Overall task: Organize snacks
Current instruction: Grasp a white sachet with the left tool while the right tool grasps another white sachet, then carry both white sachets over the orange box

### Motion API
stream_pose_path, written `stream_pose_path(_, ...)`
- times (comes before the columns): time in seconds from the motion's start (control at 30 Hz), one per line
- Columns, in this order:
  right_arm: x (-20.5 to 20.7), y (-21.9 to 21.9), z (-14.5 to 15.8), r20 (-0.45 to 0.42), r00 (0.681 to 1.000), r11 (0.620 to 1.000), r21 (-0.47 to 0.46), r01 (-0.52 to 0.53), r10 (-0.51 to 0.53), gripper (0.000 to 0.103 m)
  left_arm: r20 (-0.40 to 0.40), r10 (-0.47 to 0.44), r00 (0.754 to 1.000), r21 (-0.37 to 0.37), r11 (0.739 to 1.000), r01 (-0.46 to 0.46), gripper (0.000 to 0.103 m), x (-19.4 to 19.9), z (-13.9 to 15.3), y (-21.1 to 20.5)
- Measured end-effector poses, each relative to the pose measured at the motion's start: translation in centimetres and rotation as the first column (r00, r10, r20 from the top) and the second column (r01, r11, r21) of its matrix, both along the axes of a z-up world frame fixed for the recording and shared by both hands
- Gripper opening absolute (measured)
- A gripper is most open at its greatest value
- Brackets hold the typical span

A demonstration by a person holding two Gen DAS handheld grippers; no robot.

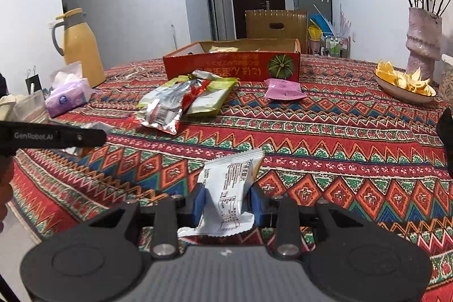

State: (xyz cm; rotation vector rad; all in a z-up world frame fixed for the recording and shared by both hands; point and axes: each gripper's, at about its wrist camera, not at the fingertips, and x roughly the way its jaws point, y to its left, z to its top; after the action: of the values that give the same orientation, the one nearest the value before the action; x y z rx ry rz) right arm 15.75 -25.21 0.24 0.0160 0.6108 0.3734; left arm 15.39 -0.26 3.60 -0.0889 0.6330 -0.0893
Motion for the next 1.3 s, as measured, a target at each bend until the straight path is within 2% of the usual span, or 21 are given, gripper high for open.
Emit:
stream_pose_path(0.23,0.0,-0.1,0.3,0.013,1.000,1.000,0.010,0.001,-0.001,0.033,0.002,0.002,1.000,0.004,1.000,-0.002,0.044,-0.1,0.3,-0.2)
stream_pose_path(0.4,2.2,-0.3,0.8,0.047,0.999,1.000,0.015,0.016,-0.017,0.033,0.043,-0.012,0.999,0.017,1.000,0.011,0.044,2.9,1.9,-0.1)
stream_pose_path(0.53,6.3,-0.4,3.7,0.122,0.992,1.000,0.012,-0.023,0.022,0.033,0.113,-0.044,0.993,0.004,0.999,0.044,0.044,7.3,4.5,0.1)
stream_pose_path(0.63,10.5,-0.1,6.3,0.188,0.981,0.998,0.001,-0.055,0.054,0.033,0.185,-0.053,0.981,0.035,0.998,0.047,0.044,12.4,6.7,-0.1)
stream_pose_path(0.77,17.9,1.2,8.7,0.239,0.967,0.996,-0.015,-0.086,0.087,0.033,0.188,-0.057,0.981,0.008,0.998,0.057,0.045,20.0,8.2,0.3)
stream_pose_path(0.87,23.9,2.2,9.1,0.215,0.971,0.993,0.021,-0.113,0.106,0.033,0.152,-0.059,0.987,-0.020,0.998,0.063,0.045,25.9,8.3,0.5)
stream_pose_path(1.07,35.1,4.9,7.2,0.133,0.988,0.996,0.038,-0.086,0.080,0.033,0.108,-0.039,0.993,0.024,0.999,0.037,0.045,35.9,6.7,-0.5)
stream_pose_path(1.2,39.7,6.5,4.7,0.061,0.996,0.997,0.036,-0.071,0.069,0.033,0.053,-0.039,0.998,0.060,0.998,0.035,0.045,40.7,4.2,-1.3)
stream_pose_path(1.3,41.7,7.7,2.9,0.006,0.998,0.998,0.016,-0.061,0.061,0.034,0.017,-0.038,0.999,0.059,0.998,0.037,0.045,42.7,2.4,-1.7)
